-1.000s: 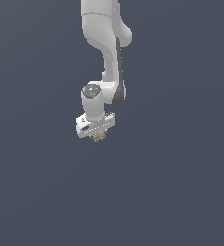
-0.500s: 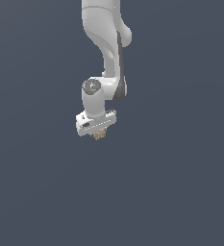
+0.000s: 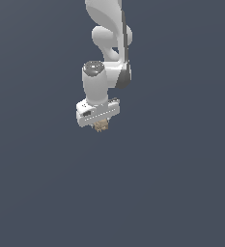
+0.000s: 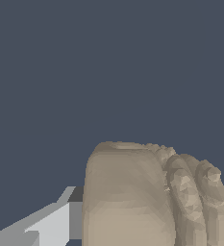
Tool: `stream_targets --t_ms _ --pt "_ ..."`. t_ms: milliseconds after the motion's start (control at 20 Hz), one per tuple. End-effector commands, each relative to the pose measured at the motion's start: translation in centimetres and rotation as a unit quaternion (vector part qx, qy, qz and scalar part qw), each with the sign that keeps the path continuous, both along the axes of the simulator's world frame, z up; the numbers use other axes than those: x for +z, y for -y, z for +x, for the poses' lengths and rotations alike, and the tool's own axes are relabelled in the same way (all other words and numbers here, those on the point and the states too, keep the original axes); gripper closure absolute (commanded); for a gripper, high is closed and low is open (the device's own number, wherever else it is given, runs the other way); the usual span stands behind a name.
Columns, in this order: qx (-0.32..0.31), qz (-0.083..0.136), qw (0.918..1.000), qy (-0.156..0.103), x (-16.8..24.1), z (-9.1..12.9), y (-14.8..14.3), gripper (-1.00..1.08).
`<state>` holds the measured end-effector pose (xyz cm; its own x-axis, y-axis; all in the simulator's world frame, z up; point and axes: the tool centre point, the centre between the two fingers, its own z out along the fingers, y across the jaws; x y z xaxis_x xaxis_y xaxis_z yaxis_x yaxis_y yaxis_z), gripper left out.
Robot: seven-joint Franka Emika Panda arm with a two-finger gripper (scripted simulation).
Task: Pick up the object and move it to a goal position.
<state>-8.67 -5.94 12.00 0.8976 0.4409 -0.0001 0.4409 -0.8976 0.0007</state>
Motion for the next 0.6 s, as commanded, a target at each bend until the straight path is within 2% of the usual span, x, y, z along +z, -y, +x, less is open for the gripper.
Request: stream_targets --t_ms 0,550 --pt "0.0 0.0 1.0 0.0 2.3 -0.4 -0.4 1.08" --pt "0.0 0.0 1.0 0.0 13.8 -2.1 -2.6 1.08"
